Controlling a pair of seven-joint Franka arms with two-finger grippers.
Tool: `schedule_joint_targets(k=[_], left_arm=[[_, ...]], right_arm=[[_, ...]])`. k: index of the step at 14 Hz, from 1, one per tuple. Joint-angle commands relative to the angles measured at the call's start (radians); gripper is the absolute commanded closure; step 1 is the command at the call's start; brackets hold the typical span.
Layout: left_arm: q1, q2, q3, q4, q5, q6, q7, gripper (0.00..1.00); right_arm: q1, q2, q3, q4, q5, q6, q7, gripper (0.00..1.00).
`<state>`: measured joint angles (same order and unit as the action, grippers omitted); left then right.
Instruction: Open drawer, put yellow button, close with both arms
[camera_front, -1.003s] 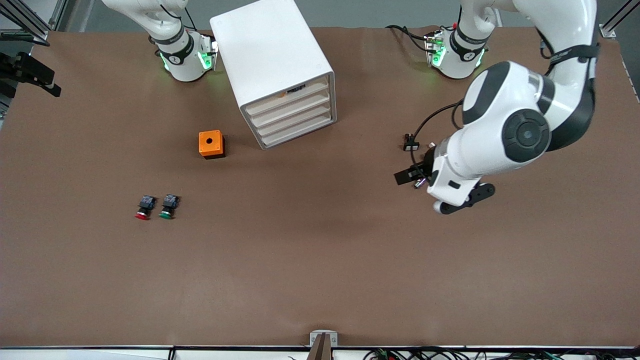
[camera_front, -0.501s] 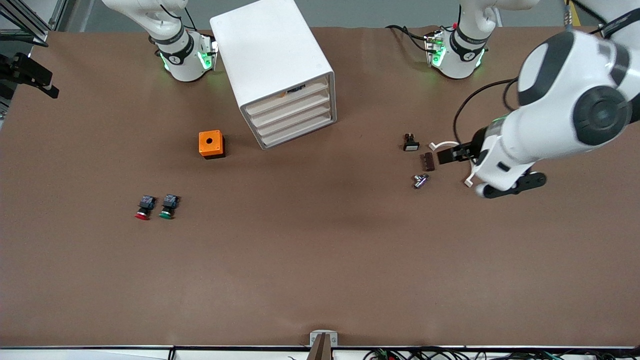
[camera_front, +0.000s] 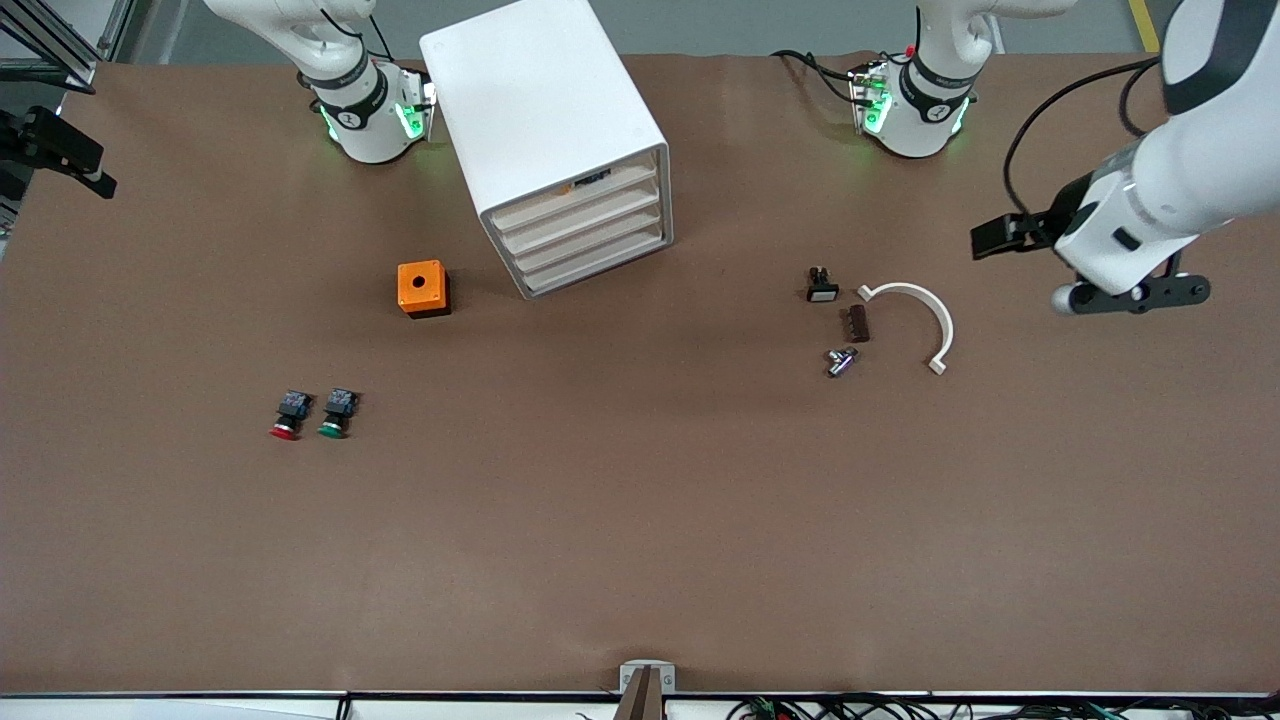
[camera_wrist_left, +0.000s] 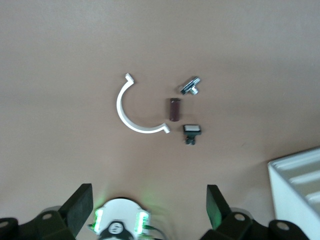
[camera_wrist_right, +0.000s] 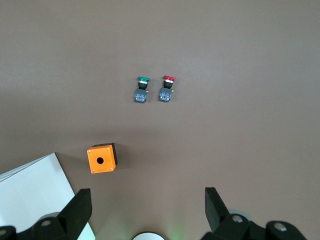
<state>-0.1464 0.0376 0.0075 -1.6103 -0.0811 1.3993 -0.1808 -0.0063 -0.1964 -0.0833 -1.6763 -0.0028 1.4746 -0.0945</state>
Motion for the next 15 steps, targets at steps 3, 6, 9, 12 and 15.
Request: schedule_joint_targets(k=[3,6,9,12,15], left_arm=[[0.048,-0.194,0.032,-0.27,0.055,0.185,0.129,0.0],[0.05,-0.22,0.032,-0.303,0.058,0.248,0.136,0.0],[0.05,-0.199,0.032,-0.263,0.066,0.259,0.136,0.0],[0.057,-0.165,0.031,-0.206,0.066,0.26,0.136,0.0],[0.088,-0.131,-0.003,-0.155,0.066,0.26,0.135,0.0]], right_arm=[[0.002,-0.023,0.001,-0.019,0.003,0.006,0.012,0.0],[0.002,-0.023,0.001,-0.019,0.003,0.003,0.012,0.0],[0.003,-0.023,0.001,-0.019,0.003,0.007,0.012,0.0],[0.002,-0.021,0.001,-0.02,0.003,0.013,0.012,0.0],[0.002,-0.021,-0.001,-0.02,0.003,0.015,0.012,0.0]])
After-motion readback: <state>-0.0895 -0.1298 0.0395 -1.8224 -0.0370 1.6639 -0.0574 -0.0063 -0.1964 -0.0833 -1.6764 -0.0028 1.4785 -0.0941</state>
